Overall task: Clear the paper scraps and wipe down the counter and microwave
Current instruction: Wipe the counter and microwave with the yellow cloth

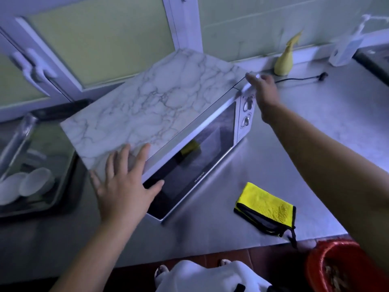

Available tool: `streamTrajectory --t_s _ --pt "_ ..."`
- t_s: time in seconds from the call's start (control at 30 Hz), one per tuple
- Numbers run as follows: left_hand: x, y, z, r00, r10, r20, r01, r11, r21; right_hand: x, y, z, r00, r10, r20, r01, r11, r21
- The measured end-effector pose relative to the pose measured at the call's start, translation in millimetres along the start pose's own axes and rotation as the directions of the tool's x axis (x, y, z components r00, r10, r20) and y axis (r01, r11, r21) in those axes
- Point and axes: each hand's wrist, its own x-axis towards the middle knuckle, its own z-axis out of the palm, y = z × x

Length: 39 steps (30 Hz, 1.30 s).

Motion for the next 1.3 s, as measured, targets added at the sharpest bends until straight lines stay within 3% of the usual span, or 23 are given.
streamTrajectory --t_s 0.07,0.17,0.3,0.4,0.47,0.53,0.6,0.67,0.77,0.9,1.03,1.13,1.3 --pt "0 1 5 0.998 0.003 -0.060 -0.003 1.000 -0.001 10 -10 13 1.000 0.012 0.020 -0.012 1.000 0.021" --pt "2 -4 13 0.993 0.018 -0.115 -0.018 1.000 0.002 12 -2 22 0.994 -0.016 -0.104 0.017 1.000 0.014" --pt "16 -27 15 0.993 0.067 -0.102 -0.069 0.998 -0.008 -4 3 27 0.985 -0.027 -0.173 0.044 0.995 0.093" --pt "49 -70 14 0.995 0.075 -0.071 -0.086 0.981 -0.172 -31 7 28 0.982 0.000 -0.187 0.026 0.990 0.138" --pt "75 -100 14 0.995 -0.089 -0.046 0.055 0.871 -0.488 -57 14 31 0.978 0.022 -0.208 0.013 0.986 0.168" --pt "96 -123 16 0.942 -0.331 0.051 0.273 0.671 -0.689 -85 22 36 0.960 0.038 -0.276 0.008 0.987 0.162" --pt "107 -141 17 0.862 -0.478 0.171 0.440 0.538 -0.719 -115 31 39 0.933 0.049 -0.357 0.009 0.987 0.159" --pt "113 -154 15 0.843 -0.477 0.250 0.489 0.484 -0.725 -143 41 42 0.924 0.064 -0.378 0.005 0.984 0.178" --pt "115 -158 3 0.871 -0.403 0.281 0.469 0.507 -0.724 -177 51 40 0.924 0.089 -0.373 -0.035 0.988 0.150" --pt "107 -153 -6 0.896 -0.325 0.301 0.434 0.509 -0.744 -192 48 29 0.952 0.062 -0.298 0.028 0.957 0.288" --pt "76 -146 -3 0.875 -0.402 0.269 0.465 0.546 -0.697 -184 38 13 0.962 0.060 -0.268 0.023 0.955 0.297" --pt "33 -141 9 0.879 -0.442 0.181 0.451 0.644 -0.618 -173 38 -3 0.974 0.022 -0.223 0.046 0.955 0.294" --pt "-32 -126 22 0.894 -0.427 0.134 0.420 0.695 -0.584 -161 48 -34 0.999 -0.044 -0.027 0.049 0.972 0.231"
